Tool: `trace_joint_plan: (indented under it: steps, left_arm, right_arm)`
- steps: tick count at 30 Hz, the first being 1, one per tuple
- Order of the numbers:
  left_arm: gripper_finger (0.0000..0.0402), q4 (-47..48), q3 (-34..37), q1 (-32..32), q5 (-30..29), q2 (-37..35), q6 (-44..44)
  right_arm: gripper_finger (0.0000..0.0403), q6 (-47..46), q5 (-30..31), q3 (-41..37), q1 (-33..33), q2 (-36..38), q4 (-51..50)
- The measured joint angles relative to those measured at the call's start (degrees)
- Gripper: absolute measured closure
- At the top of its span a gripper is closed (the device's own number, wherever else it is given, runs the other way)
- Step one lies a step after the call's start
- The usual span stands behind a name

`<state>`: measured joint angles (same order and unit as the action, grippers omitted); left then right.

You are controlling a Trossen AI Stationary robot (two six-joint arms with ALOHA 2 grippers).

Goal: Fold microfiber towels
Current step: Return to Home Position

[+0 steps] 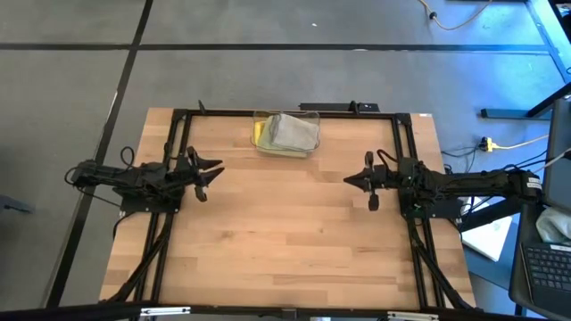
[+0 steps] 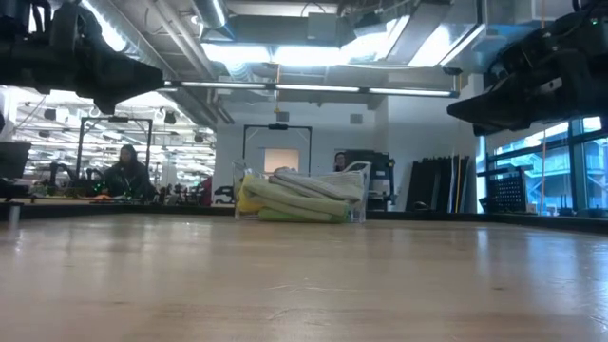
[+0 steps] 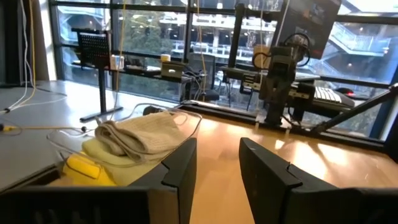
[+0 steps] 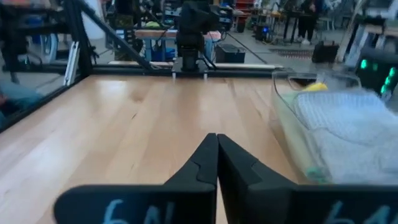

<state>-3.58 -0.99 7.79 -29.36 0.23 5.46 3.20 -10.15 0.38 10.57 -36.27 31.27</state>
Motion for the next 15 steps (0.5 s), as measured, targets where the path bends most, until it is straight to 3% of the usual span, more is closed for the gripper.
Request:
trace_joint_plan:
  steps: [5,15]
  left_arm:
    - [0.0288,0.5,0.0,0.0,0.0,0.0,0.0]
    - [0.0288,0.5,0.0,0.0,0.0,0.0,0.0]
  right_arm:
    - [0.0395,-7.5,0.0,0.0,0.0,0.0,-0.3]
    - [0.0395,-7.3,0.0,0.0,0.0,0.0,-0.3]
